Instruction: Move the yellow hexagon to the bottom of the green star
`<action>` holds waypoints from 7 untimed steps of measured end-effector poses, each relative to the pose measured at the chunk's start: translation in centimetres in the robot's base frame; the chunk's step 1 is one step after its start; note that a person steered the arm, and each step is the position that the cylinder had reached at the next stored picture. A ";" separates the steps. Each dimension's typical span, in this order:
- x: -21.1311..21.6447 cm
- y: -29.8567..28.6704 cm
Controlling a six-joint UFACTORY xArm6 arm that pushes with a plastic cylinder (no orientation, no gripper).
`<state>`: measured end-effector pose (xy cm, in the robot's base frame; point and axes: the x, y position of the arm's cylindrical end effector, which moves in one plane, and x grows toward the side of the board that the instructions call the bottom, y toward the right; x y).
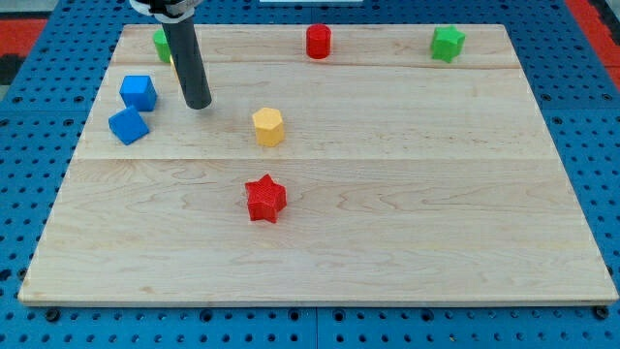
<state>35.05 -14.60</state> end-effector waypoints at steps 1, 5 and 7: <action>0.6 0.7; 4.4 17.5; 5.1 24.1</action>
<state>40.17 9.53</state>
